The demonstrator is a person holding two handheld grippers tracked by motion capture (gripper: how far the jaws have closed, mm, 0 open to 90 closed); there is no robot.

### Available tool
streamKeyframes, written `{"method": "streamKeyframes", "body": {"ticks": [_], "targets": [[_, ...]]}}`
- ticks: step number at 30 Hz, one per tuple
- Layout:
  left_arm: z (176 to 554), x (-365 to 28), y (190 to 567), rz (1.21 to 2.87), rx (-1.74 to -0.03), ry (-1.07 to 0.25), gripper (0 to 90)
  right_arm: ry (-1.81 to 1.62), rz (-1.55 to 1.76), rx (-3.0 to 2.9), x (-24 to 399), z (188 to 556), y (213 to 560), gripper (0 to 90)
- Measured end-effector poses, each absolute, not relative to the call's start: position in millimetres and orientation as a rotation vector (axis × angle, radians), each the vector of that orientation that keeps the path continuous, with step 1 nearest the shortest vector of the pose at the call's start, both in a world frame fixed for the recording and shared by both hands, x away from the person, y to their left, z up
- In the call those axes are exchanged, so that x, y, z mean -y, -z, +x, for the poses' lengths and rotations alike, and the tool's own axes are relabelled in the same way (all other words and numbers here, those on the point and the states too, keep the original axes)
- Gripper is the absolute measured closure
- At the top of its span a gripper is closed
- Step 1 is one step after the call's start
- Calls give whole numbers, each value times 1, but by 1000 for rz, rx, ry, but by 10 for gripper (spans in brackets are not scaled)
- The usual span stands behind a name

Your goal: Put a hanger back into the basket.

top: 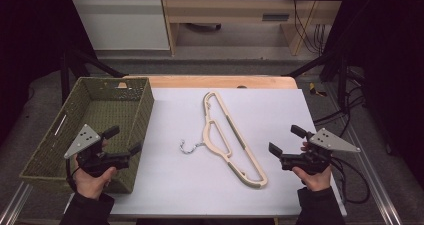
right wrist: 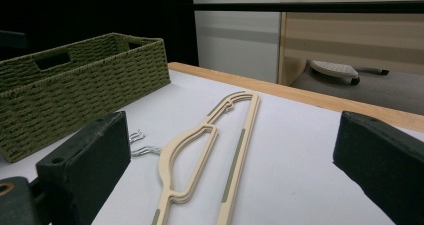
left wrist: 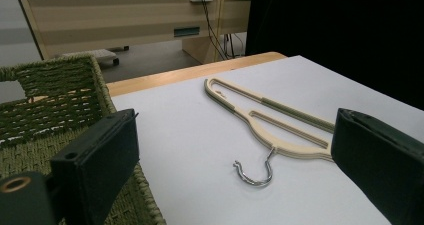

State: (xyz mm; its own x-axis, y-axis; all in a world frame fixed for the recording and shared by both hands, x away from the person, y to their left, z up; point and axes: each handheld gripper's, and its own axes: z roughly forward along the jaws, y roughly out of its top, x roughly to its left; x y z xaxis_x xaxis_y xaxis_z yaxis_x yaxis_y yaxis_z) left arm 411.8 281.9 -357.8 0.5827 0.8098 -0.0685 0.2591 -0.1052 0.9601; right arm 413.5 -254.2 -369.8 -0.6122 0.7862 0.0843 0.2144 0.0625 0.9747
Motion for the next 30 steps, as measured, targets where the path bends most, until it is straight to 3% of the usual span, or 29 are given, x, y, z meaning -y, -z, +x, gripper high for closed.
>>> {"method": "streamKeyframes", "body": {"ticks": [13, 30], "targets": [[415, -261, 355, 1712, -865, -573, 74, -1566, 978, -1893, 247, 414, 369, 25], [445, -197, 364, 1869, -798, -489, 115, -1551, 981, -1937, 237, 417, 372, 32]]}}
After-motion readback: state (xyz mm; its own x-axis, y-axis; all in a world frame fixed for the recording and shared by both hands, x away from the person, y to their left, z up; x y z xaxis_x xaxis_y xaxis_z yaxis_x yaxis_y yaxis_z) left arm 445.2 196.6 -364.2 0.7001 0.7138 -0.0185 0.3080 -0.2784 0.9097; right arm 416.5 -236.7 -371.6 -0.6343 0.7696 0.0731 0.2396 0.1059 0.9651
